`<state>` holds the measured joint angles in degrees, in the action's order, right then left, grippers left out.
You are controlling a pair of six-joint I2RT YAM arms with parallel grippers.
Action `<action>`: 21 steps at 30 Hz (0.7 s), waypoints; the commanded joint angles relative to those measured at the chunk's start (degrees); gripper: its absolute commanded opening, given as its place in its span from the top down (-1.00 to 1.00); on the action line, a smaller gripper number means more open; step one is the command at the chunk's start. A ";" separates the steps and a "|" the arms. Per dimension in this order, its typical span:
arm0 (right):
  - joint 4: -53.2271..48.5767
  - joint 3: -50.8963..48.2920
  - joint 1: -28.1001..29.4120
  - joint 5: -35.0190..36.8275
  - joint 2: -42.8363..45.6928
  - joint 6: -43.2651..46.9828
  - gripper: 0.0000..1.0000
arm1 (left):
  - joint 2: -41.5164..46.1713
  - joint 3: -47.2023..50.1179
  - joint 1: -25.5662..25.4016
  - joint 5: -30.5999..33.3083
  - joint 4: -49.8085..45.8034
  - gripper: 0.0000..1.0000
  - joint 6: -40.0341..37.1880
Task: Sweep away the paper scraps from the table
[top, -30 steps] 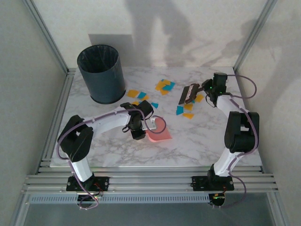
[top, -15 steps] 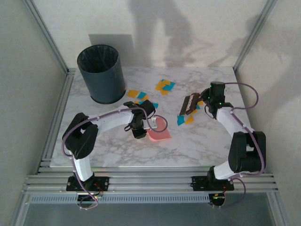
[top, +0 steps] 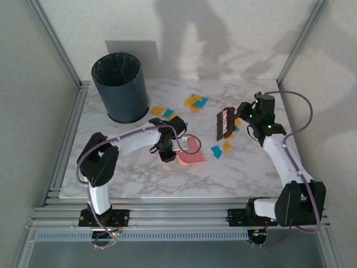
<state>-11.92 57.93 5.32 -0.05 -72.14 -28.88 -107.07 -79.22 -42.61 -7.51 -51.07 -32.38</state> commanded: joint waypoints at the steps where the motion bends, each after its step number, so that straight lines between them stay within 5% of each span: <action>1: -4.80 3.41 0.48 2.99 3.34 8.73 1.00 | -1.19 -1.98 -1.04 -0.42 -2.52 1.00 -0.57; 21: -13.91 -0.75 4.96 23.98 8.18 19.92 1.00 | -6.94 -8.85 -2.04 -0.17 -8.03 1.00 -2.76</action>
<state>-26.55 58.24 8.97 18.35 -64.75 -11.18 -112.81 -86.02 -44.18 -7.68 -55.33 -33.54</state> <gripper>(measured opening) 0.288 0.270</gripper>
